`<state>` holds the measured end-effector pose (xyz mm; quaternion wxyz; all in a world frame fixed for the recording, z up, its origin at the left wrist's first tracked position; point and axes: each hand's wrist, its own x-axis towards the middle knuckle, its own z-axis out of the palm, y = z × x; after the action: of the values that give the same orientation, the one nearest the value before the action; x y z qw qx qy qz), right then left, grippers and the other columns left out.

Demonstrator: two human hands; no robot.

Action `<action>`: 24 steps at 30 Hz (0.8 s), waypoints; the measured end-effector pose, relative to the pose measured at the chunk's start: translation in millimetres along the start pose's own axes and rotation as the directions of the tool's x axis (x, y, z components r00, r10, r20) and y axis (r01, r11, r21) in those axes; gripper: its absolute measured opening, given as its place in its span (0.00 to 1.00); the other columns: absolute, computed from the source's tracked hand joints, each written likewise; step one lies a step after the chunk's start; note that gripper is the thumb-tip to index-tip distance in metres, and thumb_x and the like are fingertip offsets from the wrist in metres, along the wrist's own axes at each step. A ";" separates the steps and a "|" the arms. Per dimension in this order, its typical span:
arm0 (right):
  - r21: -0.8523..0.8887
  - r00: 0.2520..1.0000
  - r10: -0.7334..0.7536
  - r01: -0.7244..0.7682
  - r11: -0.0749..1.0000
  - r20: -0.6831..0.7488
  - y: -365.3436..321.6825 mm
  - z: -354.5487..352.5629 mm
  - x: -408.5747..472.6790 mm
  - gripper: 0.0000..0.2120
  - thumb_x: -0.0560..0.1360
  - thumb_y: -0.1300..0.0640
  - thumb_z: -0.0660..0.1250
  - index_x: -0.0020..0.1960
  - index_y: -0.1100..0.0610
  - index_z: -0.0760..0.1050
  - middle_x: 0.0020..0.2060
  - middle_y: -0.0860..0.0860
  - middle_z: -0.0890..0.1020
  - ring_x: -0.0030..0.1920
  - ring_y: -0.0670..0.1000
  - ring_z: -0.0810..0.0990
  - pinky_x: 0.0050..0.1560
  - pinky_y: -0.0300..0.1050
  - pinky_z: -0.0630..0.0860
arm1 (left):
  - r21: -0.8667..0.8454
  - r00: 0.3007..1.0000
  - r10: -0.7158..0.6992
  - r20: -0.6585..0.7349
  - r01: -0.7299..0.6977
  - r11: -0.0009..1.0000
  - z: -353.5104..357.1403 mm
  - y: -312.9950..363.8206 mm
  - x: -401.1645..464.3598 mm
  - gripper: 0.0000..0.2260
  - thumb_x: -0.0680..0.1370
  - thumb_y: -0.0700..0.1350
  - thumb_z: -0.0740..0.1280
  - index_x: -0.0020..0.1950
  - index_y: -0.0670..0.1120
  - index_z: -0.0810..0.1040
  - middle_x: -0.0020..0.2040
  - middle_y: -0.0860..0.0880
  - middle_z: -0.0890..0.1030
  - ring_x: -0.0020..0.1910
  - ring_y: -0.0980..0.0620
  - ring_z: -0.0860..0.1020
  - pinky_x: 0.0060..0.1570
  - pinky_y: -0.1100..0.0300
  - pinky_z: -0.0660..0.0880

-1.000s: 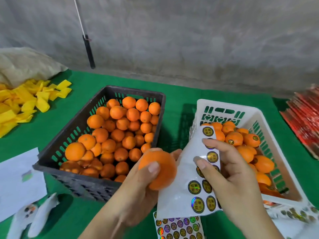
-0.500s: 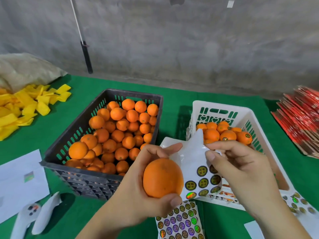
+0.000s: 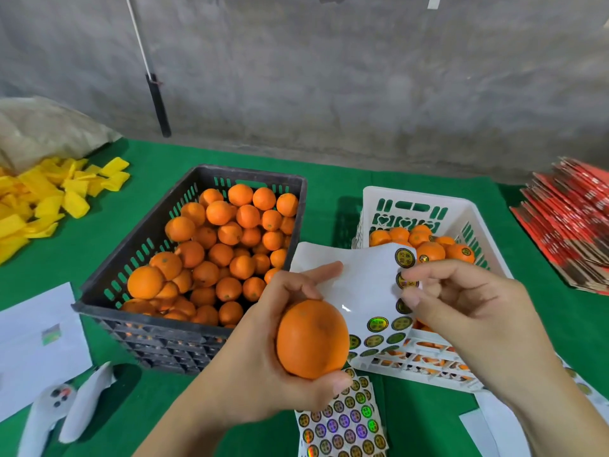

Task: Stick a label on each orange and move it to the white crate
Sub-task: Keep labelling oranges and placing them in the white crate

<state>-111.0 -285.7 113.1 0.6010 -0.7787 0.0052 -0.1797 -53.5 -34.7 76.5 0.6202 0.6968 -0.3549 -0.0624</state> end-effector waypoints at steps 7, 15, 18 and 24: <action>-0.029 0.999 0.009 -0.011 1.000 -0.049 6.2 4.0 0.9 0.05 0.70 0.49 0.74 0.45 0.46 0.87 0.33 0.49 0.83 0.34 0.44 0.79 0.38 0.34 0.79 | 0.038 0.999 0.041 0.015 -0.041 0.998 0.8 3.2 0.3 0.34 0.68 0.50 0.83 0.66 0.48 0.66 0.79 0.55 0.68 0.75 0.50 0.71 0.56 0.58 0.80; 0.143 0.971 0.220 -0.207 0.968 -0.088 27.6 3.2 1.1 0.05 0.77 0.57 0.72 0.46 0.52 0.87 0.38 0.50 0.84 0.39 0.47 0.80 0.43 0.46 0.77 | 0.295 0.989 0.130 0.066 -0.144 0.945 4.2 -2.0 -3.2 0.34 0.67 0.54 0.84 0.65 0.58 0.67 0.79 0.54 0.68 0.72 0.47 0.73 0.57 0.52 0.78; 0.075 0.960 0.130 -0.115 0.991 -0.247 23.6 4.9 0.4 0.04 0.78 0.53 0.73 0.48 0.50 0.86 0.43 0.49 0.87 0.42 0.49 0.83 0.46 0.45 0.81 | 0.262 0.993 0.102 0.060 -0.114 0.958 7.9 -5.8 -3.6 0.34 0.68 0.55 0.84 0.66 0.58 0.67 0.79 0.53 0.68 0.70 0.47 0.74 0.57 0.55 0.77; -0.380 0.862 -0.477 0.389 0.839 -0.172 -7.5 31.8 -24.6 0.05 0.82 0.50 0.68 0.52 0.41 0.81 0.50 0.39 0.82 0.51 0.39 0.81 0.52 0.26 0.71 | 0.189 0.999 -0.028 0.018 0.024 0.982 16.8 -7.4 -3.0 0.42 0.67 0.56 0.84 0.75 0.58 0.66 0.71 0.57 0.71 0.70 0.50 0.74 0.58 0.52 0.77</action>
<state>-126.4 -248.4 106.6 0.3981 -0.8188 -0.0638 -0.4088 -61.5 -46.9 64.9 0.5467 0.7564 -0.3564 -0.0440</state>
